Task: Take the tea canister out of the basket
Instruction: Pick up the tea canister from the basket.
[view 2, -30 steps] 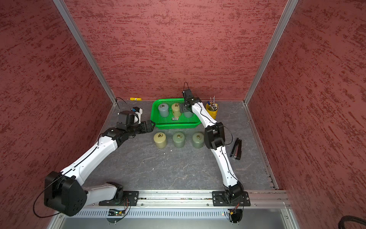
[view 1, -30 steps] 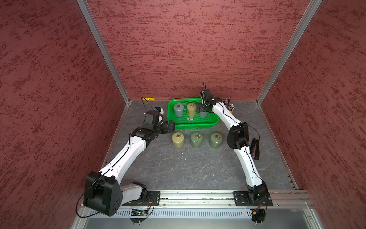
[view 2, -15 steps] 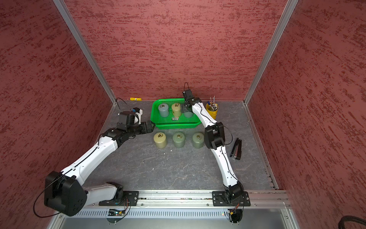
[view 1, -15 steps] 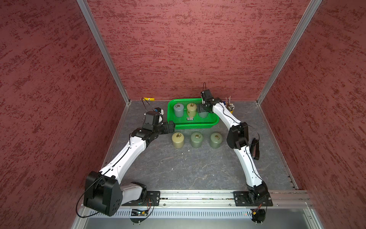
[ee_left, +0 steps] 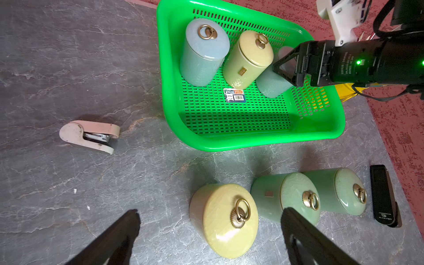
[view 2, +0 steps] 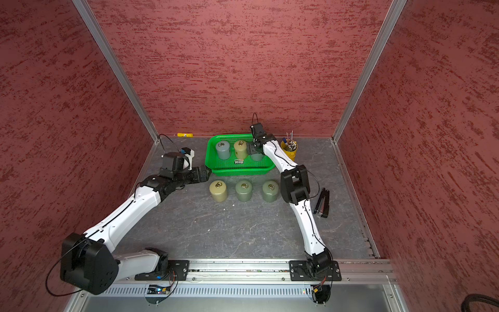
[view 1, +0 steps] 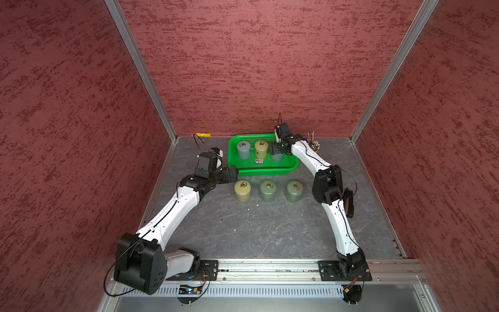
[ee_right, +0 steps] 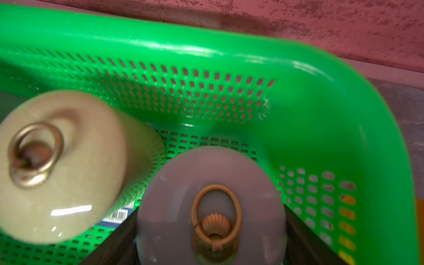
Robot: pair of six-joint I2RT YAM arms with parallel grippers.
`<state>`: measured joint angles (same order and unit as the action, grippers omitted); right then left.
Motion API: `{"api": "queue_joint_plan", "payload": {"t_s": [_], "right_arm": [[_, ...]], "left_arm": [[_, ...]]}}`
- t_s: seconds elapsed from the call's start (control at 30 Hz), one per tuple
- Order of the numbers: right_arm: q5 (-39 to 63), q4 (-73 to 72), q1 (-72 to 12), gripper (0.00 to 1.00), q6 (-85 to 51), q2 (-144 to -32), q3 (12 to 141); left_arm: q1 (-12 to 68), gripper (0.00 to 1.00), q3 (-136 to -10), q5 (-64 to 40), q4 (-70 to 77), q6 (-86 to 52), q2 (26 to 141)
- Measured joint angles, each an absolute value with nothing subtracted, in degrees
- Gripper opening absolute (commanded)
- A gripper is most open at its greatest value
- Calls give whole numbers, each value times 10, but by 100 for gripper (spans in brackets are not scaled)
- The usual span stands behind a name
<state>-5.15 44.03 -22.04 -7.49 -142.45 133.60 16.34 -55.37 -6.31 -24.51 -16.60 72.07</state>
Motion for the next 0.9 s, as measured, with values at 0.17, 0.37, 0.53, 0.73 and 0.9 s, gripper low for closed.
{"api": "queue_joint_plan", "payload": {"t_s": [0.17, 0.37, 0.53, 0.73, 0.9], "right_arm": [[-41, 423, -222, 22, -75, -1374, 1255], [-36, 406, -228, 0, -74, -1310, 1168], [-32, 393, -235, 0, -72, -1242, 1115], [-15, 367, -248, 0, -63, -1139, 1054], [11, 355, -271, 0, -37, -1062, 1003]], "left_arm": [[163, 100, -554, -61, -247, -161, 721], [163, 100, -554, -59, -249, -161, 721], [162, 100, -555, -59, -251, -160, 721], [161, 100, -565, -57, -258, -160, 721], [157, 100, -572, -55, -259, -157, 721]]}}
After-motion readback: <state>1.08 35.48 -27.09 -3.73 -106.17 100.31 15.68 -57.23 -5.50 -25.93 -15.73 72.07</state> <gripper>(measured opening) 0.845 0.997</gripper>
